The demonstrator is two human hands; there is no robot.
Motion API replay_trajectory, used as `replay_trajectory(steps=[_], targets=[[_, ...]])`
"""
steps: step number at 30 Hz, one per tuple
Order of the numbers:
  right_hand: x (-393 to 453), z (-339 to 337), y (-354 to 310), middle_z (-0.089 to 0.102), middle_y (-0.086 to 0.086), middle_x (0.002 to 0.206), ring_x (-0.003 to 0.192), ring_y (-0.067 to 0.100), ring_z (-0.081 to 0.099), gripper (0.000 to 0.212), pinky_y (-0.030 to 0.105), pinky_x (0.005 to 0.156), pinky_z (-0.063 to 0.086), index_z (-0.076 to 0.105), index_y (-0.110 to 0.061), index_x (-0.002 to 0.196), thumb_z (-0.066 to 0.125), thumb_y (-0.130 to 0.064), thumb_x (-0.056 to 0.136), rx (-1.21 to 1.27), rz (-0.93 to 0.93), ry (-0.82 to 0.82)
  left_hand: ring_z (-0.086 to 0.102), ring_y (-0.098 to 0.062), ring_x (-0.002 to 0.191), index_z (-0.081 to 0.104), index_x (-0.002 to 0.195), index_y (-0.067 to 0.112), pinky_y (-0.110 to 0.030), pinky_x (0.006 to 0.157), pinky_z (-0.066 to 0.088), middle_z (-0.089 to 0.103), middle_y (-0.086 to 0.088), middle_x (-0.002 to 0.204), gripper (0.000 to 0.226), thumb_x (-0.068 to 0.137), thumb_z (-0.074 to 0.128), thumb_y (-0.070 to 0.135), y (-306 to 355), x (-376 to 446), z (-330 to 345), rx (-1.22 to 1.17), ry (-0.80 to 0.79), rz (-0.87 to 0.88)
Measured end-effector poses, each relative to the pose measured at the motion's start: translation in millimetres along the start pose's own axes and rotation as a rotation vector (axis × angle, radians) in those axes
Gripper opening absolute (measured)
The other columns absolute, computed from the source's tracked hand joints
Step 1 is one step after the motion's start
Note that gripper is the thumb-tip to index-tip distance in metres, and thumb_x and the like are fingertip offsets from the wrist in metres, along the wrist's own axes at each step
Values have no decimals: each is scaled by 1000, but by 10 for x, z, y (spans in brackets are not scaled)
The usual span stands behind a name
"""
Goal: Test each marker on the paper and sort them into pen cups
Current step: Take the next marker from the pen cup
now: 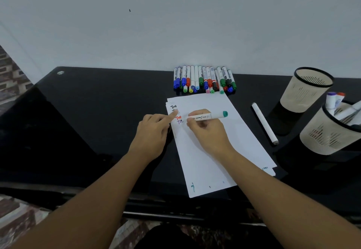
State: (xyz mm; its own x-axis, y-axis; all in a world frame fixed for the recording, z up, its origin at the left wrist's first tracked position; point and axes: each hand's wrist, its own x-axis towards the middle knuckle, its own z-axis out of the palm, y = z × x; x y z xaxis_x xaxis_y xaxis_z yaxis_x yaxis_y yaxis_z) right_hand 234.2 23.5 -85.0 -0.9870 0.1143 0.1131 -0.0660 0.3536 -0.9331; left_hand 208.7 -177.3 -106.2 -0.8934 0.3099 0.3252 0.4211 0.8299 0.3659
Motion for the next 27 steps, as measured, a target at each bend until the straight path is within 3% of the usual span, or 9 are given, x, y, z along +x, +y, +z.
replay_trajectory(steps=[4, 8, 11, 18, 27], targets=[[12, -37, 13, 71, -12, 96, 94, 5, 67, 13, 22, 84, 58, 67, -28, 106, 70, -37, 97, -22, -1, -25, 47, -24, 114, 58, 142, 34, -43, 91, 47, 61, 2, 127, 48, 101, 54, 9, -50, 6, 22, 19, 14, 40], [19, -14, 16, 71, -6, 97, 95, 9, 67, 13, 28, 86, 57, 66, -26, 107, 66, -36, 100, -59, 14, -64, 47, -24, 114, 69, 131, 31, -42, 92, 46, 61, 3, 127, 38, 101, 56, 12, -92, 10, 44, 29, 8, 44], [18, 19, 16, 69, -10, 99, 96, 9, 66, 12, 29, 87, 55, 65, -23, 105, 66, -35, 101, -56, 10, -68, 45, -23, 116, 69, 131, 30, -41, 94, 45, 60, 4, 130, 37, 102, 54, 14, -94, 15, 39, 30, 5, 30], [30, 64, 23, 70, -6, 91, 90, 13, 66, 6, 44, 88, 57, 62, -32, 102, 61, -38, 103, -140, -16, -96, 45, -22, 115, 71, 129, 28, -41, 92, 45, 62, 4, 128, 34, 101, 56, 15, -82, 23, 35, 19, 14, 24], [36, 82, 23, 69, -7, 91, 89, 12, 65, 9, 43, 88, 57, 63, -30, 105, 61, -38, 103, -167, -21, -105, 44, -21, 117, 69, 130, 30, -42, 94, 45, 60, 6, 129, 35, 102, 55, 17, -71, 24, 23, 26, -6, 8]])
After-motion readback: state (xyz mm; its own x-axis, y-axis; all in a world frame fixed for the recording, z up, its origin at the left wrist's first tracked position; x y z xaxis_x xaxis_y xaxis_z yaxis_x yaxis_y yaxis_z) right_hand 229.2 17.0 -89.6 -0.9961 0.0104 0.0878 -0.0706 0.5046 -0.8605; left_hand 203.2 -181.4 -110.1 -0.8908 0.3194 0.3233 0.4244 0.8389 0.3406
